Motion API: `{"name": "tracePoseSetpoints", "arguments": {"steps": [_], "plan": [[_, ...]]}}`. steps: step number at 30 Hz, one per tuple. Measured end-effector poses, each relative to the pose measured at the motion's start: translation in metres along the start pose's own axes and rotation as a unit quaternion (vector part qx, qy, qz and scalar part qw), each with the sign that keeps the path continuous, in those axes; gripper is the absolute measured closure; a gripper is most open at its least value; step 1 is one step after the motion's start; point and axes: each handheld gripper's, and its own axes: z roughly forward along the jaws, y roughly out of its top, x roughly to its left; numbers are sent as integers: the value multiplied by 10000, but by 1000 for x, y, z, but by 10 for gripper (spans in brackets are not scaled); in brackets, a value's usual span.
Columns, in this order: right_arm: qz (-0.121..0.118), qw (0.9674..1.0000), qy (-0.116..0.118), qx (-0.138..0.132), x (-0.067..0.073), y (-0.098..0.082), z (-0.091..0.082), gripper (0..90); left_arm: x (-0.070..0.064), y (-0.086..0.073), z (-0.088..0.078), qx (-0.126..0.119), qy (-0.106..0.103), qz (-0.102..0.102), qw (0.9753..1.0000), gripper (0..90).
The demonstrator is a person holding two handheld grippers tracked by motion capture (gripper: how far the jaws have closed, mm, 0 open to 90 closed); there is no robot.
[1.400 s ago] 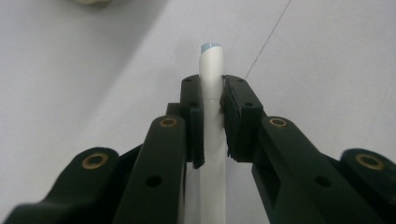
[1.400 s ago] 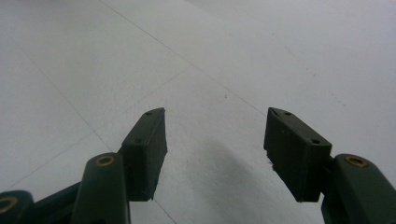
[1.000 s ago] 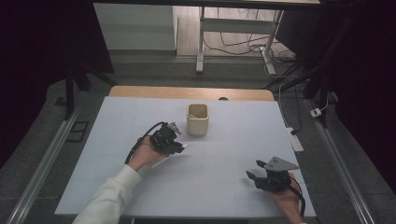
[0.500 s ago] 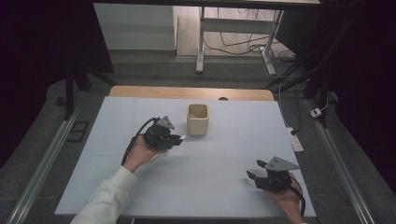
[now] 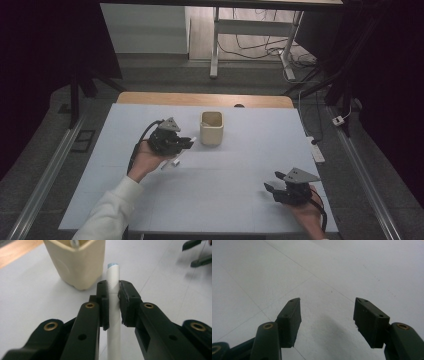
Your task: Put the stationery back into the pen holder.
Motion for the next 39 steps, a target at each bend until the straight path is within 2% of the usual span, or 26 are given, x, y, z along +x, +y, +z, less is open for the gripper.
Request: {"name": "tracePoseSetpoints", "arguments": {"steps": [7, 15, 30, 34, 39], "plan": [[-18, 10000, -5, -9, 0, 0, 0, 385, 5, 10, -10, -234, -17, 0, 9997, 776], [-28, 10000, -9, 3, 0, 0, 0, 385, 4, 19, -17, -547, 28, -9, 9985, 776], [-28, 10000, -13, 19, 0, 0, 1, 385, 12, 31, -20, -811, 70, -136, 9966, 776], [-21, 10000, -12, 14, 0, 0, 1, 384, 14, 36, -20, -884, 9, -187, 9959, 776], [-25, 10000, -15, 20, 0, 0, 1, 385, 13, 44, -20, -898, 26, -140, 9959, 776]]}}
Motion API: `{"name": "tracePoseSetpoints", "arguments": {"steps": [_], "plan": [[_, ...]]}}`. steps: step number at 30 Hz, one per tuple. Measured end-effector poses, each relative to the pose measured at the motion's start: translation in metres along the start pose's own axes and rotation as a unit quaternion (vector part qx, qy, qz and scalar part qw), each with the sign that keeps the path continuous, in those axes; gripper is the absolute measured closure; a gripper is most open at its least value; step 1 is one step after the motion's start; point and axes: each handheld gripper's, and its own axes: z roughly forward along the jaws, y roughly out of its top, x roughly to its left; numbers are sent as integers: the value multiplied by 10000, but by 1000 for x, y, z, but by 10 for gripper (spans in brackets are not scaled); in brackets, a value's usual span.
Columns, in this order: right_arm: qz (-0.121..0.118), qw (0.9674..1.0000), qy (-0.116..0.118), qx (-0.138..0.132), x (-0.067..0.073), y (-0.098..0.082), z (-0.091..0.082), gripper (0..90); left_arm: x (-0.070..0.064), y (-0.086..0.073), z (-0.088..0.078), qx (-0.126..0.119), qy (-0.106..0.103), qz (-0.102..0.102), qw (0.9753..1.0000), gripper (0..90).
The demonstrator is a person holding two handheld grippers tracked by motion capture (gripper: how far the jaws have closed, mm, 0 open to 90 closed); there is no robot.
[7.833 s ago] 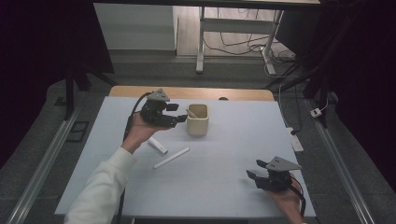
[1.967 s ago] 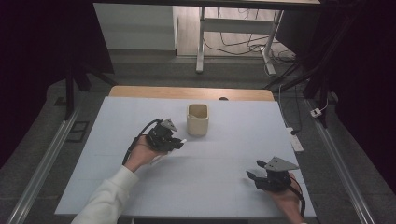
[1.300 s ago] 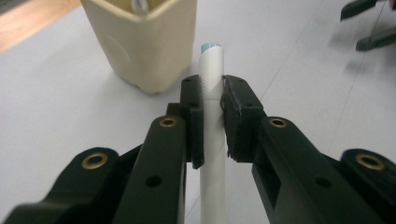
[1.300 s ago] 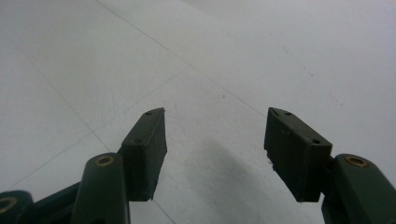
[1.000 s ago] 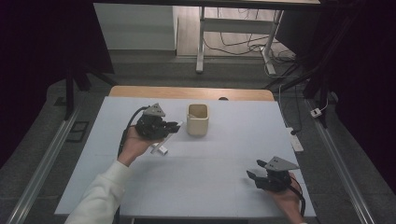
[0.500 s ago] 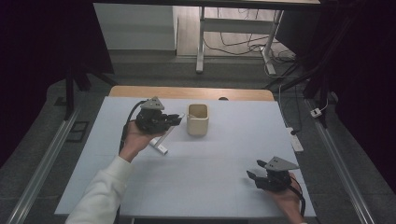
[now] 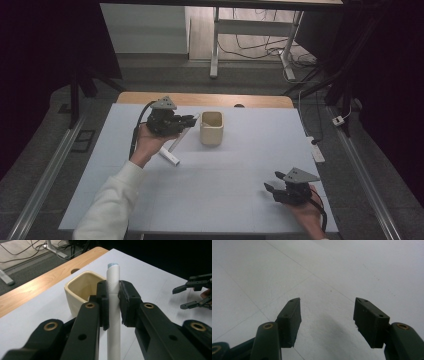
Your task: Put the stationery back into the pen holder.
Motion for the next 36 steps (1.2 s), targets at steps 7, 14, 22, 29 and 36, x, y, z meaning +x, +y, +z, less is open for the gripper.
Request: {"name": "tracePoseSetpoints", "arguments": {"steps": [7, 14, 22, 29, 36], "plan": [[13, 10000, -9, -9, 0, 0, 0, 385, -2, 9, 5, -4, 58, 72, 10000, 776], [2, 10000, 0, -16, -1, 0, -1, 385, -2, 17, 8, -84, 79, 83, 9999, 776], [23, 10000, -28, 0, -1, 0, -1, 385, -2, 28, 12, -94, 118, 137, 9998, 776], [31, 10000, -27, -8, -1, 0, -1, 385, -3, 36, 15, -122, 168, 196, 9996, 776], [25, 10000, -25, 4, -1, 0, -1, 385, -2, 41, 20, -164, 177, 164, 9996, 776]]}}
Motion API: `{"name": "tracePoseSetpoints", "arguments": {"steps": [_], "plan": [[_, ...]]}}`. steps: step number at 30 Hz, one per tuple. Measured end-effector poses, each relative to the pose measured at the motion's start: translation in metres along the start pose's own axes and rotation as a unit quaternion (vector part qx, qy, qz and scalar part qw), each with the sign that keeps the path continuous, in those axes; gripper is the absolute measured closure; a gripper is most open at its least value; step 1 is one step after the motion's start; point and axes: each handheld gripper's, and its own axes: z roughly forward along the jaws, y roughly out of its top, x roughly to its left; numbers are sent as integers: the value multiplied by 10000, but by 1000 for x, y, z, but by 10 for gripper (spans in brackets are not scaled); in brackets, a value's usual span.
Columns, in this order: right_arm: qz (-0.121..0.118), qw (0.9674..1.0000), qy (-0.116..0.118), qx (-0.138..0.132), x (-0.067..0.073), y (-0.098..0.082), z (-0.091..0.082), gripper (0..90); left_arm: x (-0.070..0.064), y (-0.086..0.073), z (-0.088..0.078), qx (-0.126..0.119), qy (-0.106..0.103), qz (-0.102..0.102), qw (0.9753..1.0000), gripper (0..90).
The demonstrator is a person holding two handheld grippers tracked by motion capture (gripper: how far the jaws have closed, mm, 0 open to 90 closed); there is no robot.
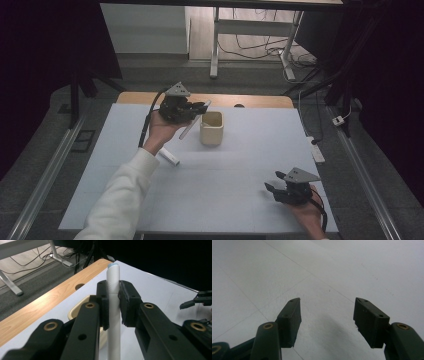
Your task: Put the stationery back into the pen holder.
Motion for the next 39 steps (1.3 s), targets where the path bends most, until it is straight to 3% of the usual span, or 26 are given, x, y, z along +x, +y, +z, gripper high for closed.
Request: {"name": "tracePoseSetpoints", "arguments": {"steps": [10, 28, 39], "plan": [[3, 10000, 5, 1, 0, 0, 0, 385, 3, 7, 10, -96, 67, -92, 9999, 776], [68, 10000, -6, -34, 2, -3, -4, 385, 4, 23, 36, -146, 231, 57, 9996, 775], [178, 9998, -37, -57, -1, -8, -9, 385, 2, 37, 57, -231, 202, 159, 9994, 776]]}}
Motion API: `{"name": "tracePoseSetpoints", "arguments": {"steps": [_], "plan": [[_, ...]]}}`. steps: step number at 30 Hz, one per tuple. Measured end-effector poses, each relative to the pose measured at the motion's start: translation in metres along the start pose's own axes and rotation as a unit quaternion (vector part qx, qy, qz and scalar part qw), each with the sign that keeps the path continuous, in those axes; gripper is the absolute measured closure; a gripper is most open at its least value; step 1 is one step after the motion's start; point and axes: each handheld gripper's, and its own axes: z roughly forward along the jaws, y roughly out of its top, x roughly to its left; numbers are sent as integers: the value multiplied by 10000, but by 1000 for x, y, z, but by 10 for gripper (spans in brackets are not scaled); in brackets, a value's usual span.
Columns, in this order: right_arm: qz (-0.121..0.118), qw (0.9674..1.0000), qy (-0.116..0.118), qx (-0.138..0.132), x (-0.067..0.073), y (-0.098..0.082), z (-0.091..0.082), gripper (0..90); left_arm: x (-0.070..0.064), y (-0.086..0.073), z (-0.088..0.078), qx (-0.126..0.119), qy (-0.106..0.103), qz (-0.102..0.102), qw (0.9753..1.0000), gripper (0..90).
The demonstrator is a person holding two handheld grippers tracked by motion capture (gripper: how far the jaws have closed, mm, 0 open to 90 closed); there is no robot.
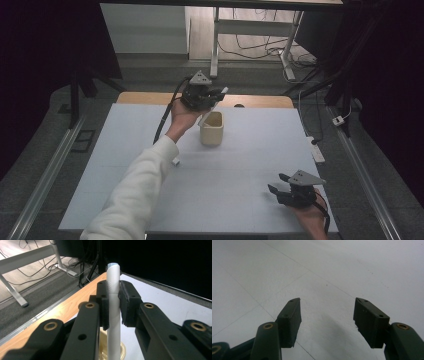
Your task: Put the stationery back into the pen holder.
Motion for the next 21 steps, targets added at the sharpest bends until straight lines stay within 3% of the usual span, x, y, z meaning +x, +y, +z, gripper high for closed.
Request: {"name": "tracePoseSetpoints", "arguments": {"steps": [11, 21], "plan": [[5, 10000, 5, 16, -1, 0, 0, 385, 6, 5, 17, -181, 112, -52, 9998, 775], [2, 10000, -17, 28, -2, -1, 0, 385, 17, -2, 35, -207, 105, -197, 9995, 774]]}}
